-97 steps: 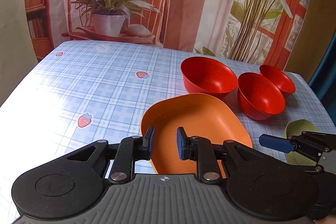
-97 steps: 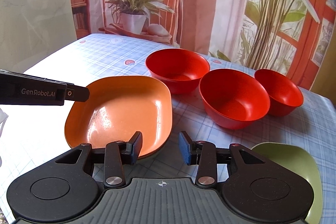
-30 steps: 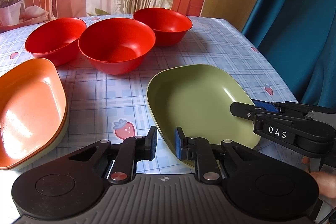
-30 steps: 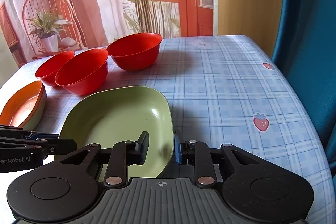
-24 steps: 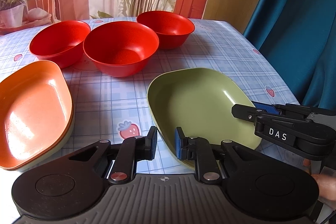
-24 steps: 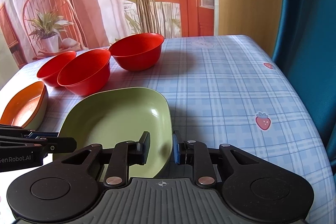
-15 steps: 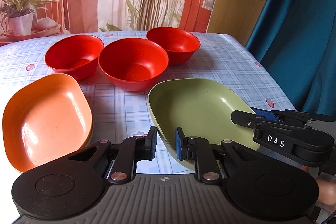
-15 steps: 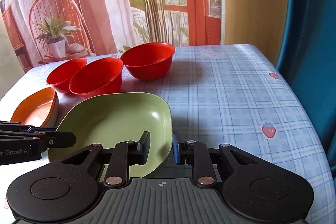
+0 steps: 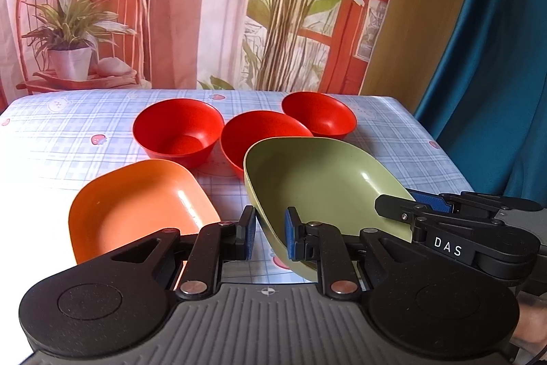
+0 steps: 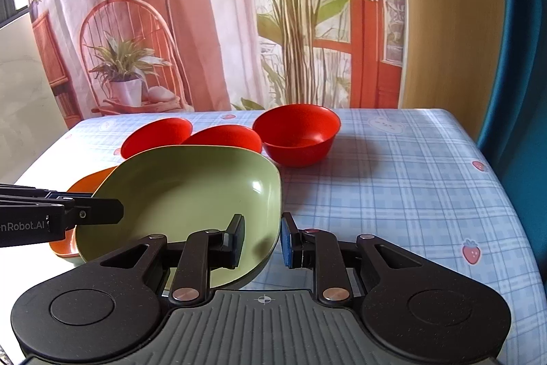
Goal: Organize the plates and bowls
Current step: 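Carry the large green plate with the right gripper onto the orange plate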
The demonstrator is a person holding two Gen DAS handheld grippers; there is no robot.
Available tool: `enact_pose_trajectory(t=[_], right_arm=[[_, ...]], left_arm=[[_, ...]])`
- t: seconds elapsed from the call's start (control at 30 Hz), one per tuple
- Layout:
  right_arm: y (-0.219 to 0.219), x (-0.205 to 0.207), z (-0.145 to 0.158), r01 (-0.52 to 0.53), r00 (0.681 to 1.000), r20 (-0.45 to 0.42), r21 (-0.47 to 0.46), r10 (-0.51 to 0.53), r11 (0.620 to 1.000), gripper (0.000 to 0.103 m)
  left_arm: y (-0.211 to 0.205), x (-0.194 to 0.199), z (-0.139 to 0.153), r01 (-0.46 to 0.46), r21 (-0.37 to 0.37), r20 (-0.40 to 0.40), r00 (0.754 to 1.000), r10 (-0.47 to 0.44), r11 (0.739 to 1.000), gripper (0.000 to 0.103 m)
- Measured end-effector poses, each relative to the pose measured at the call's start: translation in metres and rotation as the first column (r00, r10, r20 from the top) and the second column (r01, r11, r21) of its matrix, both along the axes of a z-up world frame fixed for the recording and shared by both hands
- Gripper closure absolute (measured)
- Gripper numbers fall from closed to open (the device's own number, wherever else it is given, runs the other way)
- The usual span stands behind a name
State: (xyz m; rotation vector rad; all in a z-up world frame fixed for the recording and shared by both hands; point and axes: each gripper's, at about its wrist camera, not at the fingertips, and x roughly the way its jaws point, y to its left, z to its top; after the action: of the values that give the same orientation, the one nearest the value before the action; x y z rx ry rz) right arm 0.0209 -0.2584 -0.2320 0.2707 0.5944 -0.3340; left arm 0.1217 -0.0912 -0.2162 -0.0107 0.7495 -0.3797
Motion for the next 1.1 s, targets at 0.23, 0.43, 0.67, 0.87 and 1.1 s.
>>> enact_pose_trajectory(t=[0.23, 0.43, 0.67, 0.87, 1.1], right_arm=[[0.021, 0.019, 0.011, -0.051, 0.999, 0.012, -0.013, 0.051, 0.999, 0.082], [0.043, 0.04, 0.013, -0.098, 0.995, 0.009, -0.016, 0.099, 0.995, 0.082], [0.069, 0.068, 0.011, -0.16, 0.987, 0.002, -0.019, 0.16, 0.987, 0.082], [0.088, 0.093, 0.013, -0.202, 0.979, 0.004, -0.027, 0.202, 0.979, 0.082], [0.105, 0.114, 0.006, -0.247, 0.969, -0.023, -0.037, 0.246, 0.968, 0.082]], left_arm=[[0.023, 0.0, 0.006, -0.05, -0.017, 0.015, 0.999, 0.051, 0.999, 0.084], [0.049, 0.0, 0.01, -0.097, -0.03, 0.02, 0.995, 0.098, 0.995, 0.083], [0.084, 0.005, 0.011, -0.159, -0.038, 0.019, 0.987, 0.16, 0.987, 0.083], [0.107, 0.014, 0.012, -0.206, -0.038, 0.015, 0.978, 0.207, 0.978, 0.083], [0.124, 0.013, 0.002, -0.237, -0.033, -0.014, 0.972, 0.236, 0.971, 0.083]])
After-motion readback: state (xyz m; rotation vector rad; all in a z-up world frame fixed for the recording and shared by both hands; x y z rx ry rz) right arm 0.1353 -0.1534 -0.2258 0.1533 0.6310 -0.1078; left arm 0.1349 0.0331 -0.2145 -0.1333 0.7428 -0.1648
